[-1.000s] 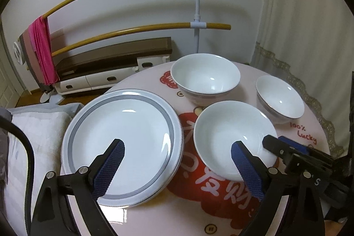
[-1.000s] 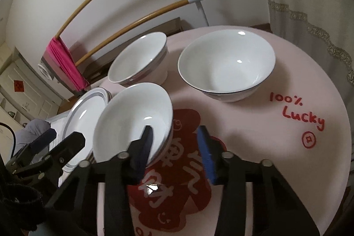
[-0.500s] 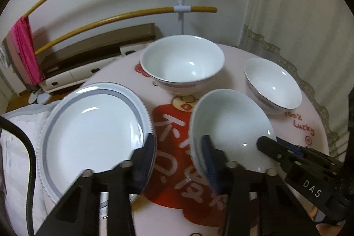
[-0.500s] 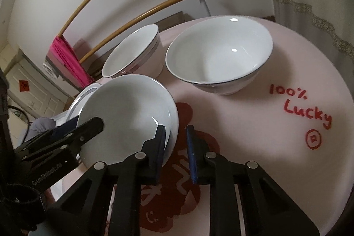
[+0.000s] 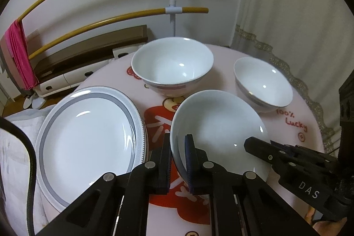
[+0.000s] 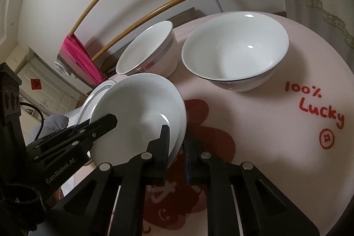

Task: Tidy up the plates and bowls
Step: 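Close the left tool on the bowl rim while the right tool grips it too, then lift and carry the held bowl with both tools over another white bowl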

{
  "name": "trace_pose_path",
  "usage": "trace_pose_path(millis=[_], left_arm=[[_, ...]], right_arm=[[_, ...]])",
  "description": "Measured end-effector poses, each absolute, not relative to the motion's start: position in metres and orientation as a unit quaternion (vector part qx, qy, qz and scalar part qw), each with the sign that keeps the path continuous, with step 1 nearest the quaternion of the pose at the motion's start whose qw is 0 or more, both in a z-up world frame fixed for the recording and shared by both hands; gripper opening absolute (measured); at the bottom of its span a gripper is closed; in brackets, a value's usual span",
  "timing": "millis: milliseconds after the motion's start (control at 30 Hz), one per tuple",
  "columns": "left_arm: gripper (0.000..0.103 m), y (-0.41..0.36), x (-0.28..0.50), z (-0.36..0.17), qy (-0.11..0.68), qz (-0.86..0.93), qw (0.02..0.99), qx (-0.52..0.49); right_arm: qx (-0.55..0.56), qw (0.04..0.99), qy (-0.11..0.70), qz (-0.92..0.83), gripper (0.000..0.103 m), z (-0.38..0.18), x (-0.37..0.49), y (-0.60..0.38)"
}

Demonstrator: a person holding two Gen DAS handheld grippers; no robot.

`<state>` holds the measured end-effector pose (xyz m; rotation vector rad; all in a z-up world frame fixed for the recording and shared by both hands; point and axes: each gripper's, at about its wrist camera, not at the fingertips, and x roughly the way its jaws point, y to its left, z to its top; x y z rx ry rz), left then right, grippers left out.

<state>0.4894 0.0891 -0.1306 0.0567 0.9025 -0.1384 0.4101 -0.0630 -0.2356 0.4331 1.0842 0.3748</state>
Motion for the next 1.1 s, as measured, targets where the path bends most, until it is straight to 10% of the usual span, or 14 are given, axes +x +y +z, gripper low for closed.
trace_pose_path(millis=[1100], left_arm=[[0.007, 0.124, 0.553, -0.087, 0.367, -0.057, 0.929, -0.003]], right_arm=[[0.107, 0.861, 0.462, 0.18, 0.012, -0.172, 0.509, -0.015]])
